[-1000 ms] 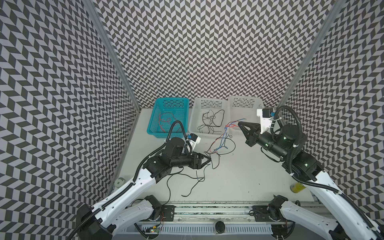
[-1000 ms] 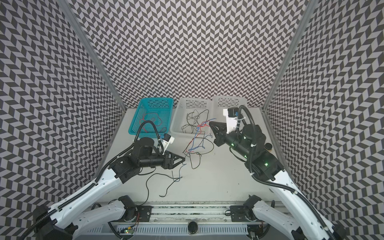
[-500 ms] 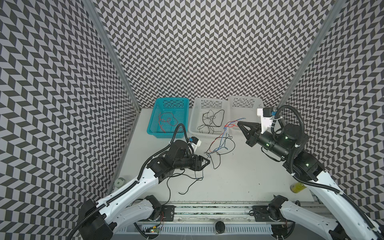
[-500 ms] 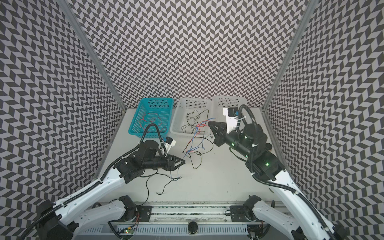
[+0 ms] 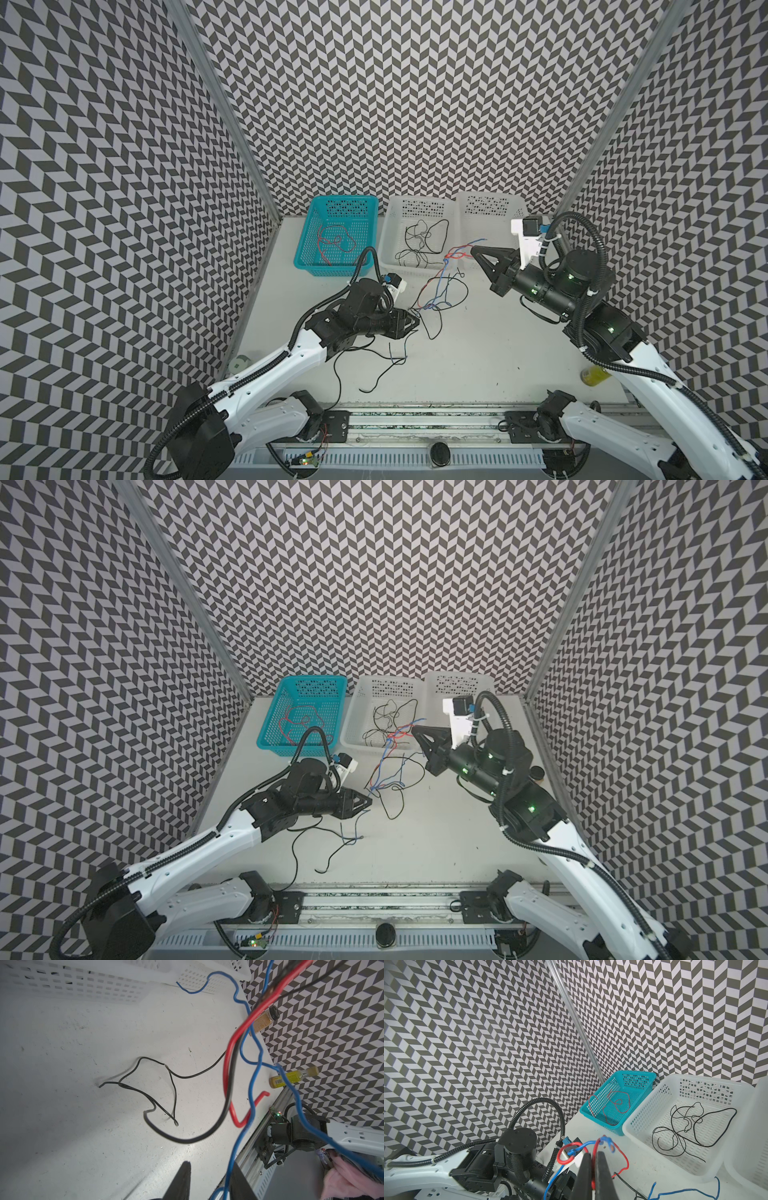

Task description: Untangle the cables

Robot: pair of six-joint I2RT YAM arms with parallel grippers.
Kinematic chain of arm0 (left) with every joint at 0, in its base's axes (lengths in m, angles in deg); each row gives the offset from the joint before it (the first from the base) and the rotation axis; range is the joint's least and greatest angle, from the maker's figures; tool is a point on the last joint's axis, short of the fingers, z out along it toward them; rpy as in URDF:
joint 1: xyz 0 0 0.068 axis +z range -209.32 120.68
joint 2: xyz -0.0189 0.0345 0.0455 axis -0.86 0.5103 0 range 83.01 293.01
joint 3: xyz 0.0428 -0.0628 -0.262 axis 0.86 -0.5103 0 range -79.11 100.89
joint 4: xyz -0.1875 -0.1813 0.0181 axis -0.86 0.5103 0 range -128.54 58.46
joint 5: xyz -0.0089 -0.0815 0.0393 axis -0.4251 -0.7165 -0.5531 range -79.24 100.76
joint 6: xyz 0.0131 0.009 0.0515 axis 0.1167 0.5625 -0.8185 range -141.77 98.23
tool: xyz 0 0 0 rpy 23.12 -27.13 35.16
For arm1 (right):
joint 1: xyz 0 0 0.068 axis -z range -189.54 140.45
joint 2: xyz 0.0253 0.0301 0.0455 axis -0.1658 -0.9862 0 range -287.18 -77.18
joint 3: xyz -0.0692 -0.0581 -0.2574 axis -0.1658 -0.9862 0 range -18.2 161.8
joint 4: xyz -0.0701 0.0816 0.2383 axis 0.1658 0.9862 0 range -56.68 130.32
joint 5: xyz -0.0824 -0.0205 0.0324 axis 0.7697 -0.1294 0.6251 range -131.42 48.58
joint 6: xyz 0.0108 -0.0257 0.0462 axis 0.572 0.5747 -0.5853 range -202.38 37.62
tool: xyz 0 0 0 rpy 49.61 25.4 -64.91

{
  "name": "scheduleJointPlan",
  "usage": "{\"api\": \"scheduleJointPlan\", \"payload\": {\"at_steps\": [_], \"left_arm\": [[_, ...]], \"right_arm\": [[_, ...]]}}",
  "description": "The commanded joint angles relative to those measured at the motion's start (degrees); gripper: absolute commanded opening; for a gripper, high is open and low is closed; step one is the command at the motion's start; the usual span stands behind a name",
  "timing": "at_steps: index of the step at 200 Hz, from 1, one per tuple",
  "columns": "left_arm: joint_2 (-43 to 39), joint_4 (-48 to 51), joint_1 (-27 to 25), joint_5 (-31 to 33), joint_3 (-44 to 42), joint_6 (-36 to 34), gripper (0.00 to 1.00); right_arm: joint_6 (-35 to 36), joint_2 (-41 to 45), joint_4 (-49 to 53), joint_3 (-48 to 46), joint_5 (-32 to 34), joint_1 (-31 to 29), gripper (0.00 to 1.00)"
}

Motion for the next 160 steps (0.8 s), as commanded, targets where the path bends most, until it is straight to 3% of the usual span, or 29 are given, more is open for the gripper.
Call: {"api": "scheduleJointPlan", "payload": {"at_steps": [1, 41, 87, 129, 160], "left_arm": [[-1.06, -1.04, -0.22, 0.72, 1.26, -0.70, 0.22], [-2.43, -0.77, -0.35, -0.22, 1.12, -0.34, 0.00], [-5.64, 5.88, -0.33, -5.26, 4.38, -1.69, 0.00], [-5.18, 10.89, -0.35, -14.93, 8.65, -3.59, 0.00], [-6.22, 21.14, -0.05, -15.44, 15.10, -11.20, 0.00]], "right_arm": [[-0.43, 1.64, -4.71, -0.65, -0.42, 0.20, 0.00], [-1.05, 3.32, -4.32, -3.33, 3.01, 0.20, 0.00], [-2.85, 5.49, -1.54, -8.24, 11.45, 0.20, 0.00], [-5.70, 4.87, -3.11, -13.24, 16.03, 0.20, 0.00], [-4.04, 3.45, -1.31, -14.44, 20.99, 0.67, 0.00]]}}
